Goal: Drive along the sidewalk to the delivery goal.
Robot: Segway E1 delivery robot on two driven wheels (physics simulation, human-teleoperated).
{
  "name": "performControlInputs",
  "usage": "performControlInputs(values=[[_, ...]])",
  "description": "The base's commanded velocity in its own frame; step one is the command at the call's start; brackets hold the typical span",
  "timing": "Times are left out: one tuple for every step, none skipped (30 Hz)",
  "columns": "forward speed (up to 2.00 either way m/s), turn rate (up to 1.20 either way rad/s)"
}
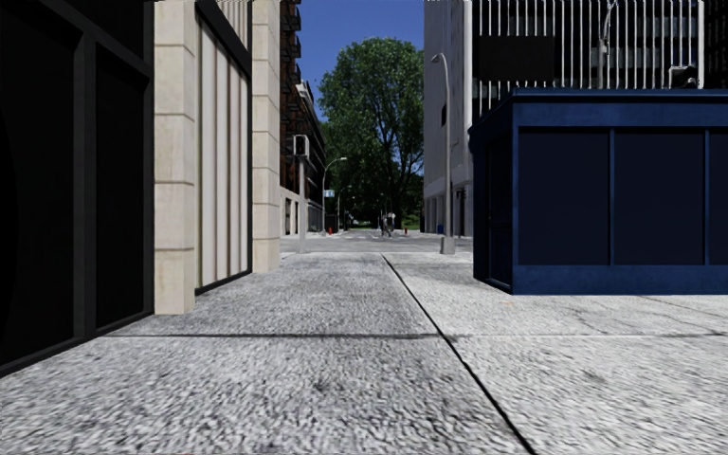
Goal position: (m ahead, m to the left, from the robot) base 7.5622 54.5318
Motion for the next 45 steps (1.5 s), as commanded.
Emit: performControlInputs(values=[[2.0,0.0],[2.0,0.0],[2.0,0.0],[2.0,0.0],[2.0,0.0],[2.0,0.0],[2.0,0.0],[2.0,0.0],[2.0,0.0],[2.0,0.0],[2.0,0.0],[2.0,0.0],[2.0,0.0],[2.0,0.0],[2.0,0.0],[2.0,0.0],[2.0,0.0],[2.0,0.0],[2.0,0.0],[2.0,0.0],[2.0,0.0],[2.0,0.0],[2.0,0.0],[2.0,0.0],[2.0,0.0],[2.0,0.0],[2.0,0.0],[2.0,0.0],[2.0,0.0],[2.0,0.0],[2.0,0.0],[2.0,0.0],[2.0,0.0],[2.0,0.0],[2.0,0.0],[2.0,0.0],[2.0,0.0],[2.0,0.0],[2.0,0.0],[2.0,0.0],[2.0,0.0],[2.0,0.0],[2.0,0.0],[2.0,0.0],[2.0,0.0]])
